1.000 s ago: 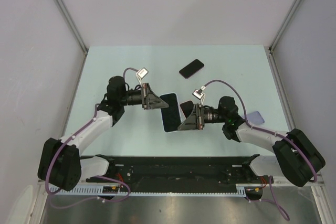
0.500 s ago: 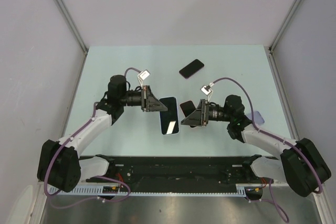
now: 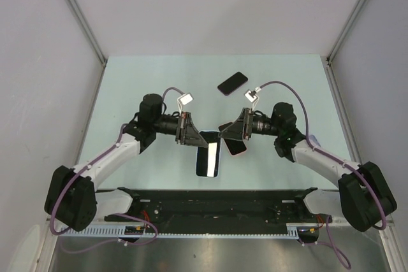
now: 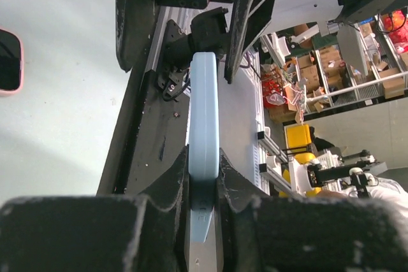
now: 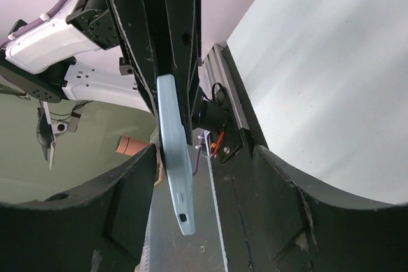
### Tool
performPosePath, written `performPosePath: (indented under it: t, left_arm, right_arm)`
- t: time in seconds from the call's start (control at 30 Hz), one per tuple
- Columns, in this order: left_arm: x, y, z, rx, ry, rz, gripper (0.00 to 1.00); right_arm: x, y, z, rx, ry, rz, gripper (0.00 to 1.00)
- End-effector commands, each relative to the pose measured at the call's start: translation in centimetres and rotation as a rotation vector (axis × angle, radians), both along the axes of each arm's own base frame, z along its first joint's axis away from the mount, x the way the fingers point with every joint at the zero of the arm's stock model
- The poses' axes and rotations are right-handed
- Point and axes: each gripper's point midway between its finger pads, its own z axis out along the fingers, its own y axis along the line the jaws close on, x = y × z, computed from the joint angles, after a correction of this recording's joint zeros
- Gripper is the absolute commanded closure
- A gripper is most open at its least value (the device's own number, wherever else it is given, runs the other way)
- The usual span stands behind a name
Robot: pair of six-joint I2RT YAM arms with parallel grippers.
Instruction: Put the phone into the phone case
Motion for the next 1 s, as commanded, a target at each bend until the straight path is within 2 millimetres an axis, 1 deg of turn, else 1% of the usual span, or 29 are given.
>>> performPosePath:
  t: [0.0, 0.1, 0.2, 0.23, 0.3, 0.33, 0.4, 0.43, 0.47, 0.5, 0.53, 0.6, 0.63, 0.67, 0.7, 0.73, 0.77, 0.8, 0.83, 0.87, 0.93, 0.97]
  left_arm:
    - [-0.6, -0.1, 0.9, -0.032, -0.033, -0.072, 1.00]
    - [-0.6, -0.1, 0.8, -0.028, -0.025, -0.073, 1.00]
    - [-0.4, -0.2, 0.6, -0.021, -0.023, -0.067, 1.00]
    - [-0.3, -0.2, 0.6, -0.019, -0.025, -0.065, 1.00]
    - [0.0, -0.3, 0.3, -0.002, -0.014, -0.049, 1.00]
    - [0.1, -0.3, 0.4, 0.000, -0.022, -0.047, 1.00]
    - [0.6, -0.4, 0.0, 0.023, -0.015, -0.021, 1.00]
    - [1.0, -0.4, -0.2, 0.045, -0.023, -0.007, 1.00]
    - [1.4, -0.4, -0.7, 0.073, -0.020, 0.012, 1.00]
    - [2.1, -0.2, -2.5, 0.154, 0.040, 0.056, 1.00]
    - [2.5, -0.2, -2.5, 0.169, 0.011, 0.058, 1.00]
    - [2.6, -0.3, -3.0, 0.183, 0.032, 0.060, 1.00]
    - [2.7, -0.3, -3.1, 0.183, 0.039, 0.060, 1.00]
    - [2.6, -0.3, -3.0, 0.179, 0.042, 0.060, 1.00]
    - [2.7, -0.4, -2.6, 0.165, 0.030, 0.057, 1.00]
    - [2.6, -0.5, -2.2, 0.155, 0.037, 0.059, 1.00]
    - [2.6, -0.6, -1.8, 0.142, 0.033, 0.057, 1.00]
    - [2.6, -0.7, -1.3, 0.125, 0.022, 0.051, 1.00]
    - [2.6, -0.7, -0.6, 0.113, 0.028, 0.054, 1.00]
    - [2.6, -0.8, -0.2, 0.104, 0.019, 0.056, 1.00]
    - [2.8, -0.9, 0.5, 0.089, 0.018, 0.065, 1.00]
    - [2.9, -1.0, 1.1, 0.070, -0.006, 0.072, 1.00]
  right_arm:
    - [0.4, 0.7, 2.4, 0.047, -0.070, 0.030, 0.36]
    - [0.5, 1.1, 2.5, 0.046, -0.068, 0.039, 0.39]
    - [0.4, 1.4, 2.7, 0.047, -0.072, 0.048, 0.45]
    - [0.3, 1.5, 2.7, 0.046, -0.072, 0.053, 0.50]
    - [0.1, 1.7, 2.8, 0.041, -0.078, 0.059, 0.58]
    - [0.1, 1.7, 2.7, 0.038, -0.081, 0.060, 0.68]
    - [0.0, 1.9, 2.7, 0.023, -0.082, 0.057, 0.83]
    - [0.0, 1.8, 2.9, 0.022, -0.087, 0.051, 0.97]
    - [0.2, 1.7, 2.9, 0.018, -0.091, 0.041, 1.00]
    - [0.2, 1.7, 3.1, 0.014, -0.094, 0.035, 1.00]
    - [0.0, 1.6, 3.4, 0.017, -0.104, 0.035, 1.00]
    - [0.3, 1.6, 3.3, 0.002, -0.094, 0.020, 1.00]
    - [0.3, 1.5, 3.2, -0.004, -0.099, 0.019, 0.99]
    - [0.2, 1.5, 3.1, -0.008, -0.096, 0.019, 0.93]
    - [0.2, 1.4, 2.8, -0.020, -0.078, 0.020, 0.84]
    - [0.0, 1.4, 2.5, -0.030, -0.077, 0.024, 0.68]
    - [-0.3, 1.3, 2.4, -0.037, -0.083, 0.035, 0.60]
    - [-0.7, 1.1, 1.7, -0.063, -0.056, 0.044, 0.53]
    - [-1.1, 1.0, 1.0, -0.078, -0.053, 0.050, 0.44]
    - [-1.8, 1.0, 0.9, -0.083, -0.076, 0.064, 0.39]
    - [-2.8, 0.8, -0.2, -0.094, -0.065, 0.081, 0.30]
    - [-3.4, 0.9, -0.4, -0.093, -0.067, 0.096, 0.29]
